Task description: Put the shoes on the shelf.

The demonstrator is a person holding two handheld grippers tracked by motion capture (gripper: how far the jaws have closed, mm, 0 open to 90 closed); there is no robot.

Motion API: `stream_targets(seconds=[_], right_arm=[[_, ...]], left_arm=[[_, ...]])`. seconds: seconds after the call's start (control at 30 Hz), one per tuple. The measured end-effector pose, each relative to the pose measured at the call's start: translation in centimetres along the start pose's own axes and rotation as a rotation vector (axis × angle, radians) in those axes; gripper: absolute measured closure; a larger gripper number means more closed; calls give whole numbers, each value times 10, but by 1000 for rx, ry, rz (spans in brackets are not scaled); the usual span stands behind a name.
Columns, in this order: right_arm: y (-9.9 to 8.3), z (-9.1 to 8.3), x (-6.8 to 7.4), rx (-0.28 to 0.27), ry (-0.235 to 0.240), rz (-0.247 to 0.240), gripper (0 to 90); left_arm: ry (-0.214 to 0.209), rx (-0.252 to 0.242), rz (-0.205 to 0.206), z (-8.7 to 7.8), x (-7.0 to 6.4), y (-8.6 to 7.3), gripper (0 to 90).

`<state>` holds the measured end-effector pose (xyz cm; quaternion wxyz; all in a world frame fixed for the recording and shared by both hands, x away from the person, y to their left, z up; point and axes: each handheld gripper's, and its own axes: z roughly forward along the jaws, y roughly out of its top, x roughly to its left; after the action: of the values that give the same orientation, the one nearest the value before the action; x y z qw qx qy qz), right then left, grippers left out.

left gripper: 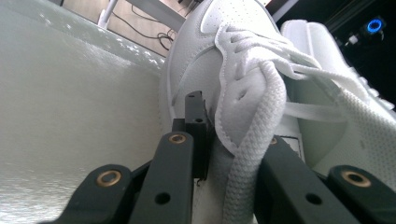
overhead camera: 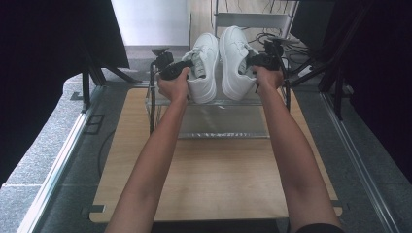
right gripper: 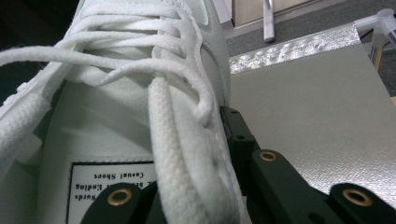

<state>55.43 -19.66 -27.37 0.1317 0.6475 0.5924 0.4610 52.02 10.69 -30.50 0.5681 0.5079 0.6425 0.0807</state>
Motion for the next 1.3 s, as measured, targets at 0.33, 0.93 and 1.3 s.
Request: stream_targets(seconds=[0.33, 0.93, 1.3], right_arm=[[-6, 9, 1, -21, -39, 38, 858], [-9, 21, -8, -31, -29, 11, 701], [-5, 21, 13, 1, -36, -208, 593]], left_arm=[[23, -54, -32, 4, -2, -5, 823], [34, -8, -41, 22, 2, -7, 725], [-36, 25, 75, 20, -12, -4, 531]])
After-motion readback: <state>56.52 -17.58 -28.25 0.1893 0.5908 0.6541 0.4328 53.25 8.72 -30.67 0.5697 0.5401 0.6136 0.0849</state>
